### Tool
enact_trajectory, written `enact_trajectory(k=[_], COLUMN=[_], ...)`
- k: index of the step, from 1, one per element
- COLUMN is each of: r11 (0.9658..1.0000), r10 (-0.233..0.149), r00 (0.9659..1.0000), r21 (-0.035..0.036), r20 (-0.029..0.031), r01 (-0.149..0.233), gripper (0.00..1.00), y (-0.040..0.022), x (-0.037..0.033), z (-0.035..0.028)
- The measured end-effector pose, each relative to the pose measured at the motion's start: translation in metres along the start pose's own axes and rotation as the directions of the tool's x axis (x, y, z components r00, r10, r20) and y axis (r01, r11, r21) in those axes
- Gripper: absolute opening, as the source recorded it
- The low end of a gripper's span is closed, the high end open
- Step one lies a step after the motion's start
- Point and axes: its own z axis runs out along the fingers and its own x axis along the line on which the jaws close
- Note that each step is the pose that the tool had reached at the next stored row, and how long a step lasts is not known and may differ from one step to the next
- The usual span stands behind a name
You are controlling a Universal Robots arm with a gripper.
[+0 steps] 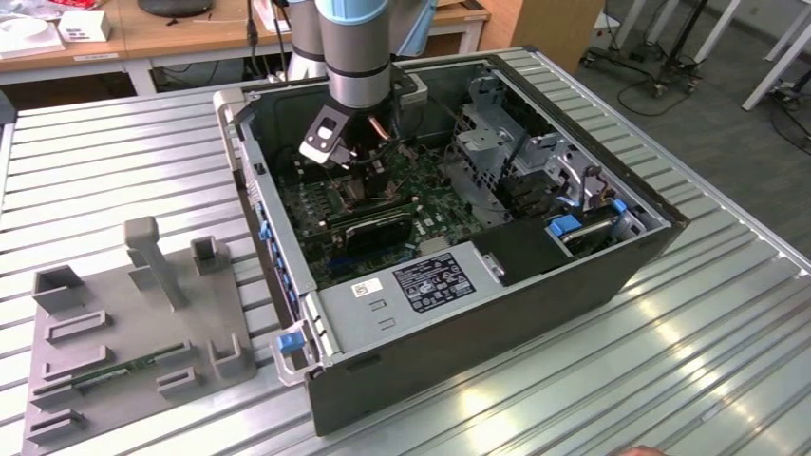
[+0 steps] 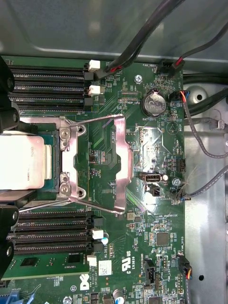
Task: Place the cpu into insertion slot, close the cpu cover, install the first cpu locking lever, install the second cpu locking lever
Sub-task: 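Place the cpu into insertion slot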
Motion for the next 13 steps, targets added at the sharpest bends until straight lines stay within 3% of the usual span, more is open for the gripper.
enact_trajectory(k=[13], r11=[1.0000], r10=[0.000], r00=[1.0000], r21=[0.0000], r20=[-0.0001], r01=[0.000], gripper=[0.54], y=[0.0006], x=[0.0000], z=[0.0015])
